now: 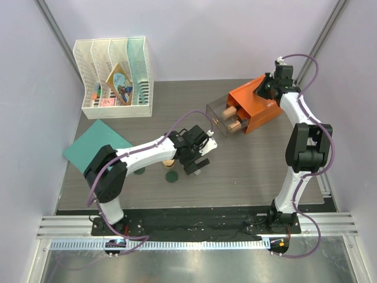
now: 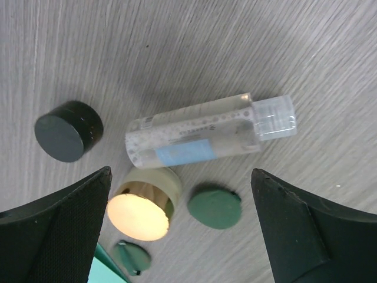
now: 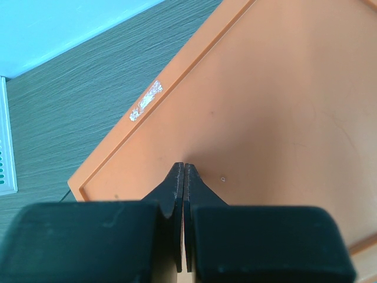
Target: Organize the makeup
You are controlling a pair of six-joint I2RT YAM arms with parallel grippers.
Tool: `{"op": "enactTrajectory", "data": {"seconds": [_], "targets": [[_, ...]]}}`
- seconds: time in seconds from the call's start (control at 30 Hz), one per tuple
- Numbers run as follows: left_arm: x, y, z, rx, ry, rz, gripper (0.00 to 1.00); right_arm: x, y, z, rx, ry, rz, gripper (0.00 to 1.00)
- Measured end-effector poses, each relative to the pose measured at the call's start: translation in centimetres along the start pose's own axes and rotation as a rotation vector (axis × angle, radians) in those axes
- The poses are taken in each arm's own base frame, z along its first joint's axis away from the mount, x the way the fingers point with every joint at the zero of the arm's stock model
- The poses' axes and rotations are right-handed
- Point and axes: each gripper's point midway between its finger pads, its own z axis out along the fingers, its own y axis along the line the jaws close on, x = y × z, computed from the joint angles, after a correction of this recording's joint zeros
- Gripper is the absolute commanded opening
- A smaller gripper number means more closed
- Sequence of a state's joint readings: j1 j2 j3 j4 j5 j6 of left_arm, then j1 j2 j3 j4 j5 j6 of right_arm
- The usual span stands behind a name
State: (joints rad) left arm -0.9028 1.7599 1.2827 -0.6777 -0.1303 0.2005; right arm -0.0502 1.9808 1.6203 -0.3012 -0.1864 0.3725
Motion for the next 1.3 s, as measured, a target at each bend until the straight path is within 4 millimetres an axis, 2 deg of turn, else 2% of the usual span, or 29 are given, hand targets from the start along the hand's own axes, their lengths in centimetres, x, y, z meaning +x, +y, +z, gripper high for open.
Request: {"op": "enactTrajectory", "data": {"seconds": [0.2,0.37,0.43,0.47,0.53,0.57,0.63,0.67,0.7,1.0,1.13,1.23,1.3], "targets": [[0.4,0.0,0.9,0.014,0.007,0.075,1.0,0.0,0.0,0.0,0.0,0.001,0.0,0.01],[0.7,-0.6,3.1,0.04,0.046,0.118,0.95,0.0,0.0,0.0,0.001,0.0,0.0,0.01],[1.0,-0.9,4.3,0.054,0.076,0.131,0.85,0.0,0.0,0.0,0.001,0.001,0.0,0.01],[1.0,-1.0,4.6,0.064,0.087,0.134,0.74,0.0,0.0,0.0,0.001,0.002,0.0,0.01],[0.3,-1.0,4.9,0.068,0.084,0.136,0.58,-0.1,0.0,0.0,0.002,0.002,0.0,0.01],[0.2,-1.1,5.1,0.074,0.094,0.132,0.42,-0.1,0.0,0.0,0.002,0.003,0.0,0.01],[-0.2,-1.2,5.4,0.078,0.093,0.13,0.28,-0.1,0.0,0.0,0.002,0.003,-0.001,0.01],[-0.4,-1.2,5.5,0.078,0.094,0.13,0.08,-0.1,0.0,0.1,0.002,0.001,-0.002,0.01],[-0.4,-1.2,5.5,0.078,0.097,0.123,0.0,-0.2,0.0,0.2,0.001,-0.001,-0.002,0.01],[-0.6,-0.5,5.5,0.003,0.108,0.019,0.0,-0.4,0.1,0.4,-0.002,-0.003,-0.004,0.01],[-1.1,0.2,4.6,-0.044,0.078,-0.034,0.0,-0.5,-0.2,0.4,0.0,-0.003,0.0,0.01],[-3.1,1.3,2.6,-0.087,0.004,-0.082,0.0,-0.5,-0.2,0.3,-0.003,-0.001,0.002,0.01],[-6.0,2.4,0.8,-0.116,-0.071,-0.112,0.0,-0.5,-0.2,0.4,-0.007,0.0,0.003,0.01]]}}
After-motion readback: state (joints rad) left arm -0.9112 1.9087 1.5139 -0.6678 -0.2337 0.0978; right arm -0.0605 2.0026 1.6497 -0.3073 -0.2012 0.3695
